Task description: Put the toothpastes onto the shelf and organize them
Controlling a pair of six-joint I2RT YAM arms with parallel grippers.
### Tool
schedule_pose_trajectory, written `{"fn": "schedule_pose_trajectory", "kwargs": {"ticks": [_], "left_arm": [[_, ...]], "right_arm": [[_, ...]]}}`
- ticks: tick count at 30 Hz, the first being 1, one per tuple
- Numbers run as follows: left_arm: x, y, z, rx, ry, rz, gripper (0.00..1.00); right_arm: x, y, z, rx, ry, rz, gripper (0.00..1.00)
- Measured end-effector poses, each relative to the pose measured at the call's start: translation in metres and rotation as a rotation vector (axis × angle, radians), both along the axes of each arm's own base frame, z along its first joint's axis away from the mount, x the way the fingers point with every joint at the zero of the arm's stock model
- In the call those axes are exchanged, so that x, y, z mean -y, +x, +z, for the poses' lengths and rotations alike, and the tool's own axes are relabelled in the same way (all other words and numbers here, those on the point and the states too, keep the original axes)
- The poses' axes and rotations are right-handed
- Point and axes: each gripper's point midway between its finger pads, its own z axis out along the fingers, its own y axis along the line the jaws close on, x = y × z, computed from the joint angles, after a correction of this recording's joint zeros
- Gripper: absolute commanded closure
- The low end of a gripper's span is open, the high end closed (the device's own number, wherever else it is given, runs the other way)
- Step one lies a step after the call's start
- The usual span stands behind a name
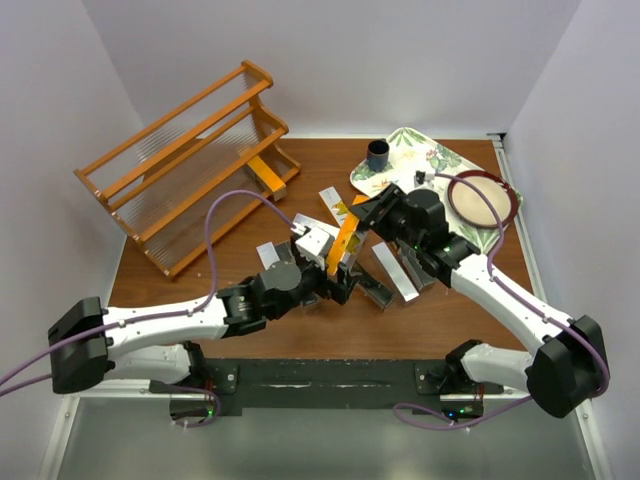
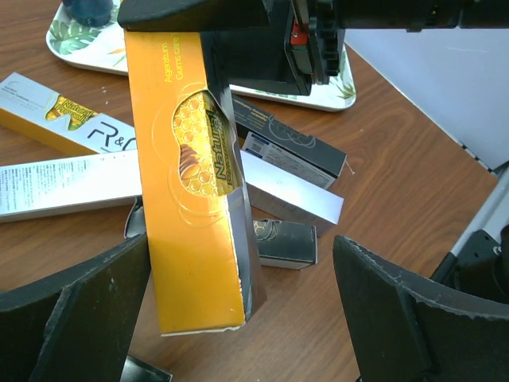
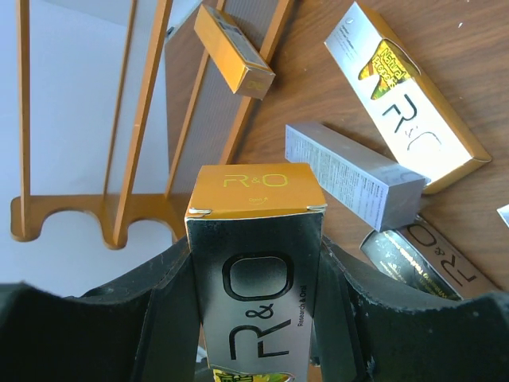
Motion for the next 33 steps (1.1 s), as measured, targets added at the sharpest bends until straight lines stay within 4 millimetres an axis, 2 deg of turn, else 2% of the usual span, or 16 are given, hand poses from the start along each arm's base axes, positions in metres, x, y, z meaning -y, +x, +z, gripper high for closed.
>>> {"fn": "schedule_pose_trajectory", "kwargs": {"ticks": [6, 12, 18, 23, 29, 33], "left_arm": [[0.007, 0.008, -0.002, -0.026, 0.030, 0.079, 0.08], [0.005, 0.018, 0.003, -0.072, 0.023, 0.172, 0.11], [0.008, 0.018, -0.012, -0.137, 0.050, 0.190, 0.11], [0.005, 0.019, -0.024, -0.196, 0.059, 0.193, 0.17], [0.003, 0.020, -0.024, -0.216, 0.045, 0.195, 0.30], [0.003, 0.020, -0.022, -0.219, 0.037, 0.195, 0.43]], "right_arm": [[0.002, -0.002, -0.006, -0.013, 0.007, 0.000, 0.71], [0.001, -0.005, -0.013, -0.030, 0.014, 0.002, 0.71], [-0.003, -0.005, -0.009, -0.021, 0.041, 0.019, 0.72], [-0.008, -0.006, -0.005, -0.012, 0.061, 0.040, 0.72], [-0.009, -0.007, -0.004, -0.012, 0.069, 0.047, 0.72], [-0.012, -0.006, -0.006, -0.017, 0.071, 0.059, 0.72]]}}
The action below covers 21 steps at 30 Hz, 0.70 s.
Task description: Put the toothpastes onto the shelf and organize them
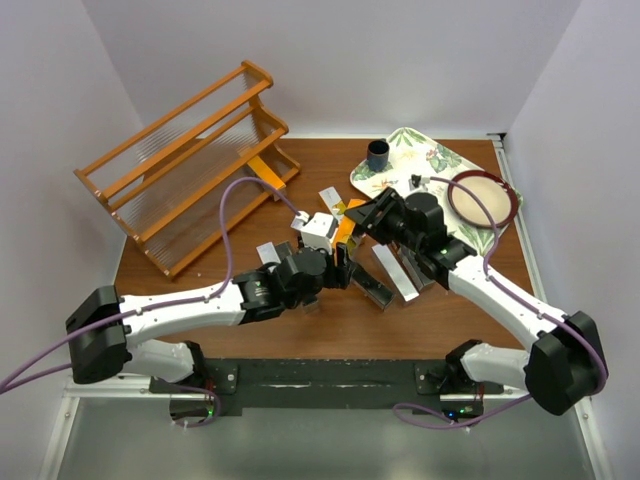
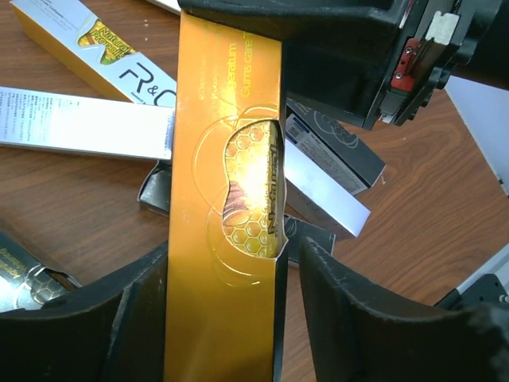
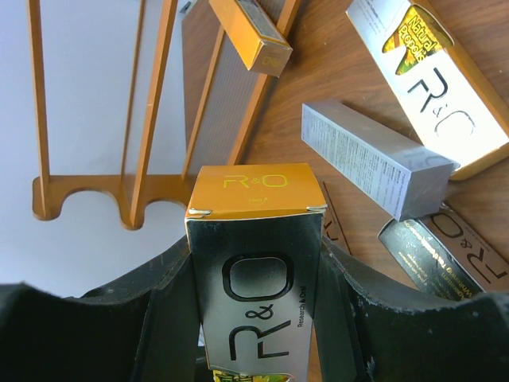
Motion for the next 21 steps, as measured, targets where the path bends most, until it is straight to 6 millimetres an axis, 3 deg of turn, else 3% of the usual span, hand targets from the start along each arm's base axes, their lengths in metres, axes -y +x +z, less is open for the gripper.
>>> {"fn": "schedule_pose_trajectory", "kwargs": {"ticks": [6, 8, 12, 15, 17, 21], "left_arm": [[-0.006, 0.001, -0.003, -0.007, 0.015, 0.018, 0.64], [-0.007, 0.001, 0.000, -0.003, 0.011, 0.024, 0.65], [-0.010, 0.001, 0.000, -0.002, 0.016, 0.032, 0.66], [-0.014, 0.001, -0.003, -0.005, 0.038, 0.039, 0.67], [-0.019, 0.000, -0.007, -0.012, 0.059, 0.047, 0.67], [-0.040, 0.006, -0.019, -0.035, 0.103, 0.088, 0.67]], "right_arm": [[-0.004, 0.001, -0.003, -0.009, 0.009, 0.017, 0.66], [-0.006, 0.002, -0.001, -0.002, 0.018, 0.026, 0.62], [-0.007, 0.002, -0.001, 0.002, 0.022, 0.032, 0.40], [-0.008, 0.002, -0.002, 0.003, 0.014, 0.040, 0.32], [-0.007, 0.001, -0.003, 0.003, 0.008, 0.048, 0.22], [-0.003, 0.003, -0.003, 0.008, -0.006, 0.053, 0.13]]}}
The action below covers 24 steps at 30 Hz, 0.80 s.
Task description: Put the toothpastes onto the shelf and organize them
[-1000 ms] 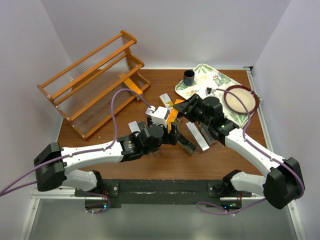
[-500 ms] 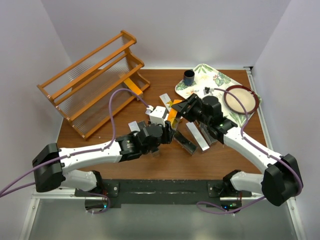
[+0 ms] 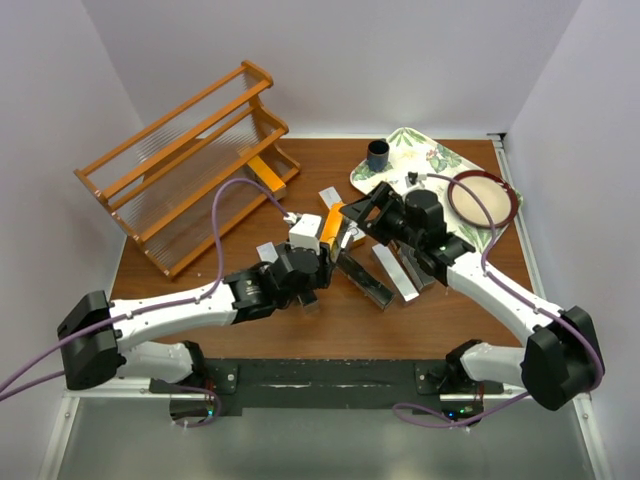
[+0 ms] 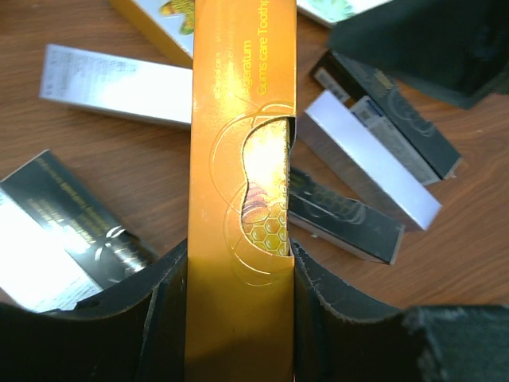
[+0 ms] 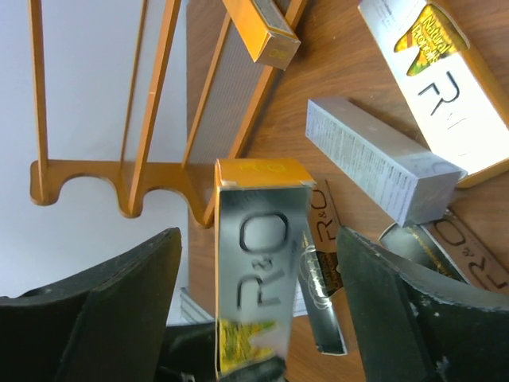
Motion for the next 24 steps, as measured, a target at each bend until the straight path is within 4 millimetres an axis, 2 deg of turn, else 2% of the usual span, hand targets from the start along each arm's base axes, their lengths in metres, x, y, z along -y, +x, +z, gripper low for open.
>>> {"fn": "schedule_pose_trajectory", "kwargs": {"ticks": [5, 12, 20, 24], "left_arm": [[-0.038, 0.012, -0.012, -0.035, 0.031, 0.094, 0.67], [-0.099, 0.028, -0.016, -0.062, 0.082, 0.263, 0.67], [-0.165, 0.056, -0.025, -0.093, 0.137, 0.483, 0.70], [-0.194, 0.070, -0.039, -0.123, 0.173, 0.593, 0.71]], "right_arm": [[0.012, 0.006, 0.002, 0.019, -0.039, -0.010, 0.11], [0.032, 0.005, 0.007, 0.055, -0.150, -0.013, 0.02], [0.073, -0.004, 0.039, 0.188, -0.360, -0.069, 0.01], [0.095, -0.013, 0.054, 0.251, -0.448, -0.110, 0.01]]}}
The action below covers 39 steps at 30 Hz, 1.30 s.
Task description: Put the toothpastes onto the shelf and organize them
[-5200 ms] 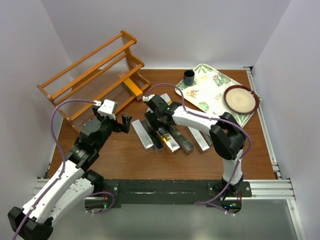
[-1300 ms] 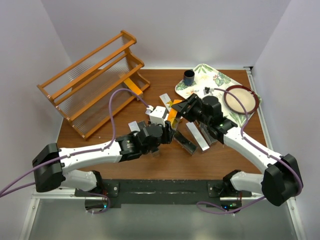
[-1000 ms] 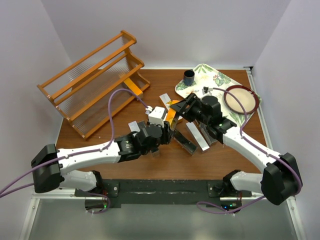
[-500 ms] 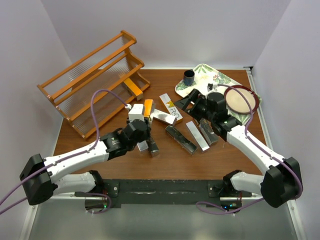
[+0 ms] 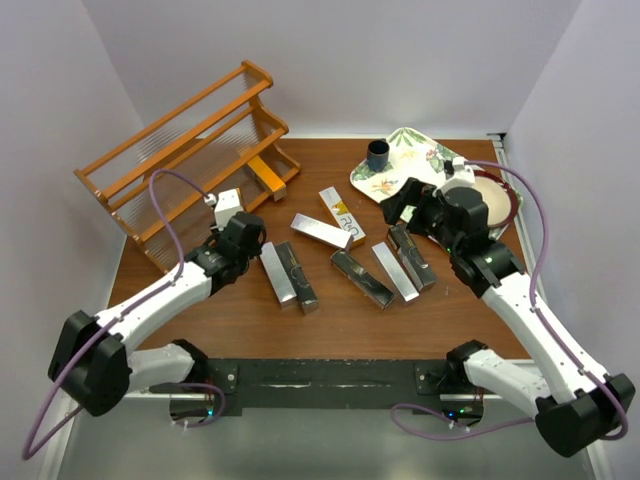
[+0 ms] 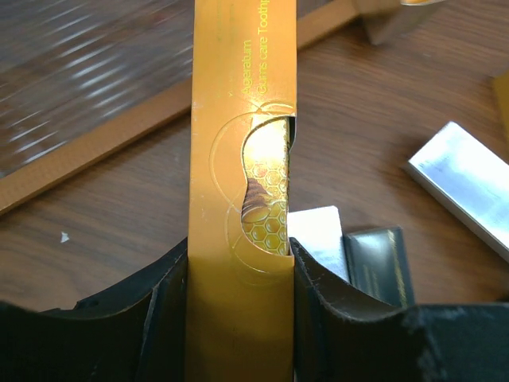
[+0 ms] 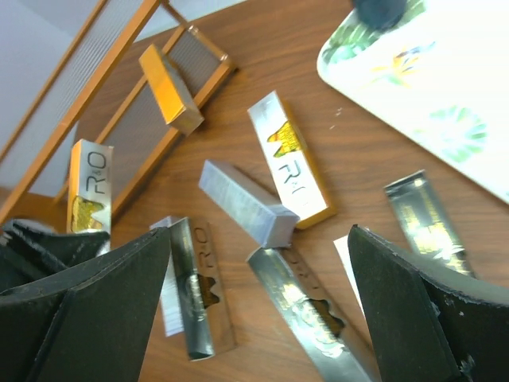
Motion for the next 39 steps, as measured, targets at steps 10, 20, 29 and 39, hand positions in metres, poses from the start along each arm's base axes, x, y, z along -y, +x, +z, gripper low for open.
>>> {"fn": "schedule_pose_trajectory", "kwargs": {"ticks": [10, 20, 29, 39], "left_arm": [[-0.023, 0.044, -0.026, -0.060, 0.021, 0.190, 0.71], [-0.039, 0.086, -0.026, -0.024, 0.007, 0.338, 0.70], [-0.053, 0.097, -0.040, -0.051, 0.023, 0.391, 0.68], [-0.071, 0.104, -0.057, -0.085, 0.047, 0.439, 0.63]], "right_arm": [[0.026, -0.012, 0.009, 0.070, -0.119, -0.038, 0.01], [0.036, -0.015, -0.004, 0.072, -0.207, -0.033, 0.01], [0.040, -0.019, -0.010, 0.078, -0.234, -0.028, 0.02], [0.040, -0.018, -0.015, 0.076, -0.244, -0.023, 0.01]]}}
